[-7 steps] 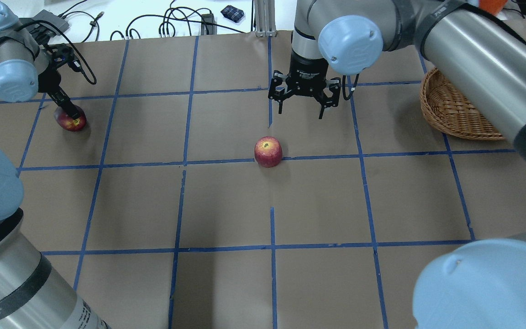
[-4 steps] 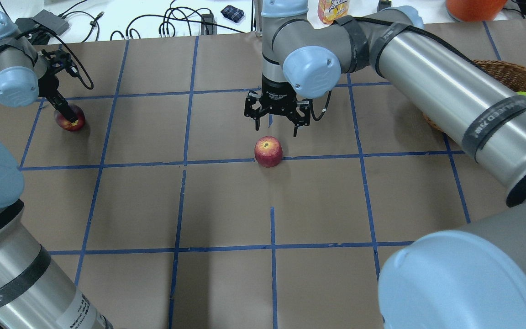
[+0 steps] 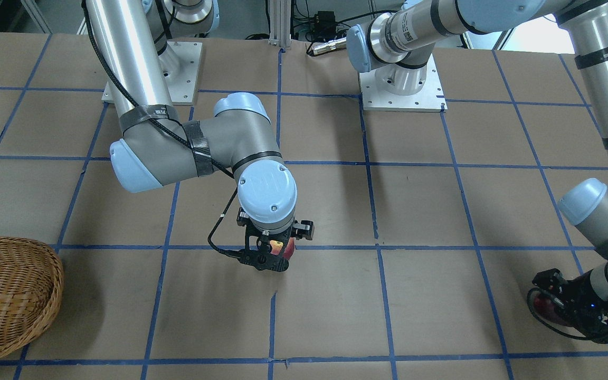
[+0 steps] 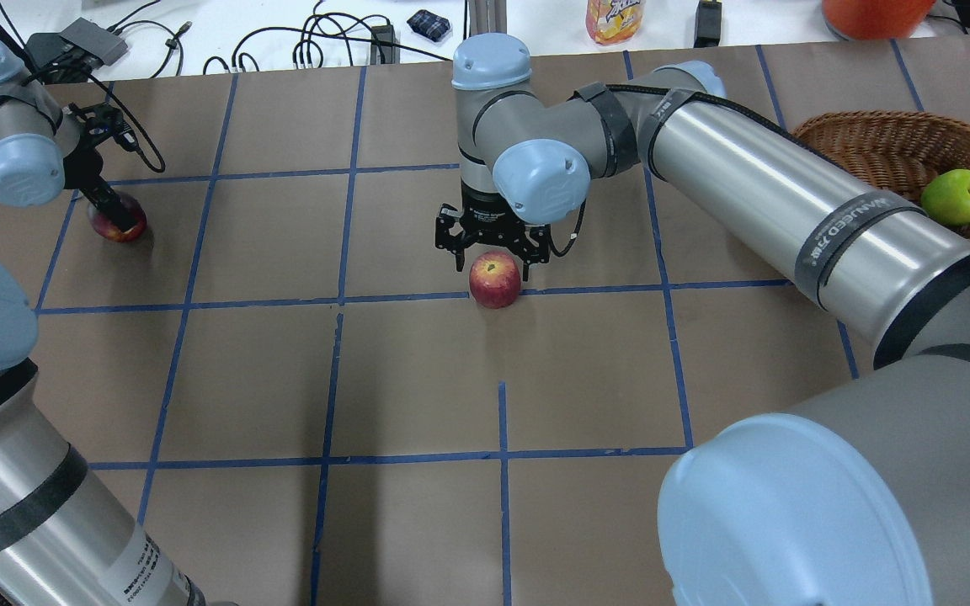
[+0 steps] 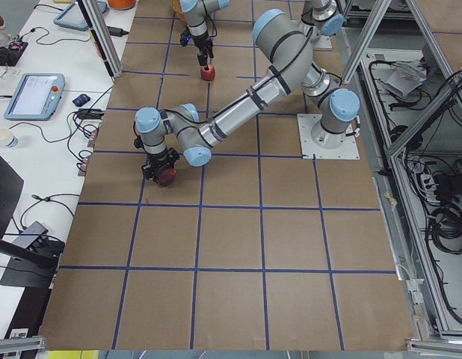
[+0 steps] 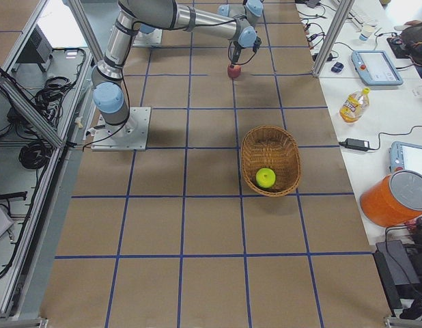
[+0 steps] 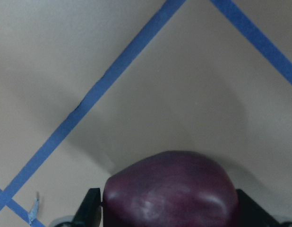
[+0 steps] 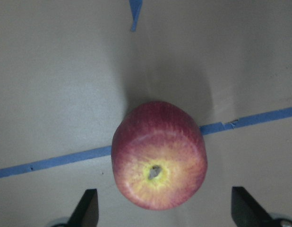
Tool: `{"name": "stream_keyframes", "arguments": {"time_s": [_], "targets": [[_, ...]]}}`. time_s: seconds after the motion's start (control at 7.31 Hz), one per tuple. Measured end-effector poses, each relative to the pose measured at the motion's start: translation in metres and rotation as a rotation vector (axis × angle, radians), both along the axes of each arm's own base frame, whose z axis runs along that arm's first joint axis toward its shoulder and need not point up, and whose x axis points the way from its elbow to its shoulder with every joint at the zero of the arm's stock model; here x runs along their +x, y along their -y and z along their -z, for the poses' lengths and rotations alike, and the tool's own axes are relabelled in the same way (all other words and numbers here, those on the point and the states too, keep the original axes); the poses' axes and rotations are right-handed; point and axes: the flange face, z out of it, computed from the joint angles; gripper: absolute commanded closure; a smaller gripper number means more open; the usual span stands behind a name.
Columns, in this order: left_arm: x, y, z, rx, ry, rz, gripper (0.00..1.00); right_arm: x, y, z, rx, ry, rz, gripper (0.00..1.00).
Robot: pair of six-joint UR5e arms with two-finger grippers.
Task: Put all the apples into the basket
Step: 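Place the red apple in the basket with right while left sets dark apple at center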
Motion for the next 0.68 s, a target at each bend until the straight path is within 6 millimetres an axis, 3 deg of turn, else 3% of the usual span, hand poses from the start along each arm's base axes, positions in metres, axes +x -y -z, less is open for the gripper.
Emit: {"name": "stream_keyframes", "arguments": {"time_s": [0.41,0.55,0.68], "targets": [[-0.011,-0.001,-0.02,0.0,-0.008,-0.092,0.22,0.001,0.0,0.019,-0.032,0.016,-0.008,0.0],[-0.024,-0.003,-0.032,0.019,-0.021,-0.162,0.22,0.001,0.0,0.026,-0.026,0.011,-0.007,0.12],[-0.043,-0.007,-0.045,0.035,-0.033,-0.245,0.22,0.0,0.0,0.031,-0.021,0.007,-0.005,0.97]]}}
